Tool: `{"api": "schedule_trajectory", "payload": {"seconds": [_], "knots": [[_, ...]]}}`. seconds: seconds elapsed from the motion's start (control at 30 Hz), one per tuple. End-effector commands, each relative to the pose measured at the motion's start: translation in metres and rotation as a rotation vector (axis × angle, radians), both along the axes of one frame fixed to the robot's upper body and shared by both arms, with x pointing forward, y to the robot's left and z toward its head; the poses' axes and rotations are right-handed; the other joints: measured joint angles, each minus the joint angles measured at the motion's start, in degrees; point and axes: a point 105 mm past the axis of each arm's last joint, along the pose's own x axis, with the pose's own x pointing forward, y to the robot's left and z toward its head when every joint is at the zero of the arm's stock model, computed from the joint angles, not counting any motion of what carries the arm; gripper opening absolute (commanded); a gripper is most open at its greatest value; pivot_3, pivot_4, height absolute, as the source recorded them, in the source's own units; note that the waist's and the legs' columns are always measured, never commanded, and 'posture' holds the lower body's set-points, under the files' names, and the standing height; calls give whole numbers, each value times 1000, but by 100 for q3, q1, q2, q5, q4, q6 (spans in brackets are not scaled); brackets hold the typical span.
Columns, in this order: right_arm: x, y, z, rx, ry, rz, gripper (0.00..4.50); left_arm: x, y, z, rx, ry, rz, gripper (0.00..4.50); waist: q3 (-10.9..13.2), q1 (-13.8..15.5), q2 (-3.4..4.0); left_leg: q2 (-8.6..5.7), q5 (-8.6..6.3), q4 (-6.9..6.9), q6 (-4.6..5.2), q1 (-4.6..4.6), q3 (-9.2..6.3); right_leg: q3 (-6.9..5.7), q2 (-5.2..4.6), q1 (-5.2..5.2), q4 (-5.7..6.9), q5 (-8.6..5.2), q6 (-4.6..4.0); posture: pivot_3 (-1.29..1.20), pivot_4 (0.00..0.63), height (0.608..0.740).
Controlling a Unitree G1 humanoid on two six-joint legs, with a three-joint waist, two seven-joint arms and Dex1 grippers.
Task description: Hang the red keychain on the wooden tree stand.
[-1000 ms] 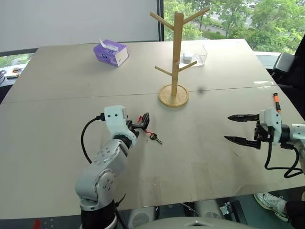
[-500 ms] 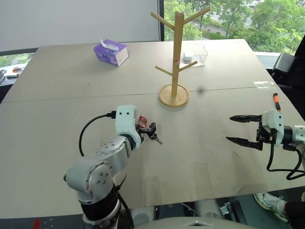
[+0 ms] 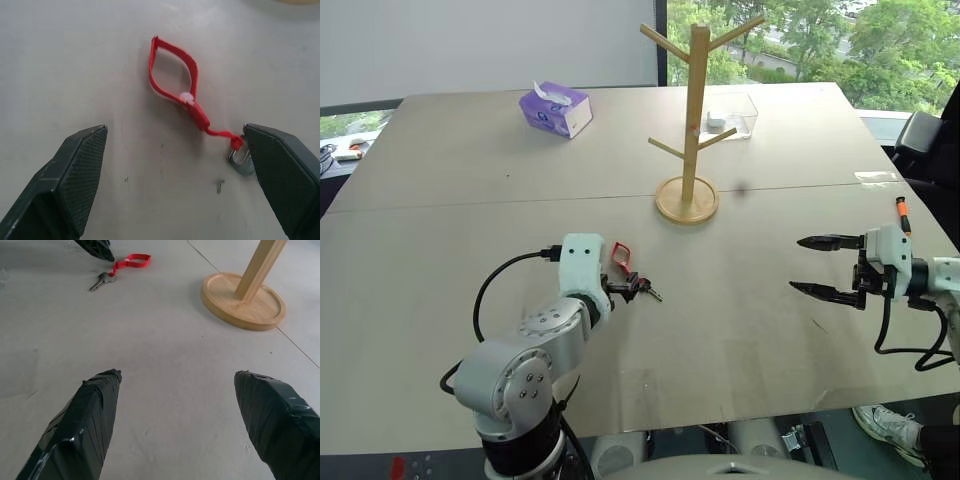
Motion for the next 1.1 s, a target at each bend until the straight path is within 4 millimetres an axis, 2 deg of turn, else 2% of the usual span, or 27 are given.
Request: {"api": "schedule_trajectory", "payload": {"seconds": [0.03,0.43,1.1], "knots": [[2,2,8,1,-40,10,3859,1,-2,4,25,-20,-8,4500,0,8,0,-1,0,0,0,0,0,0,0,0,0,0,0,0,150,740],[2,3,10,7,-42,11,3859,7,0,-5,8,30,11,4500,0,62,0,-2,0,0,1,0,-1,-3,0,2,-1,0,-1,0,150,740],[-2,4,14,18,-26,20,3859,19,-3,-1,20,25,6,4500,0,85,0,-2,-1,3,2,0,-5,-7,0,3,1,1,-1,0,150,740]]}}
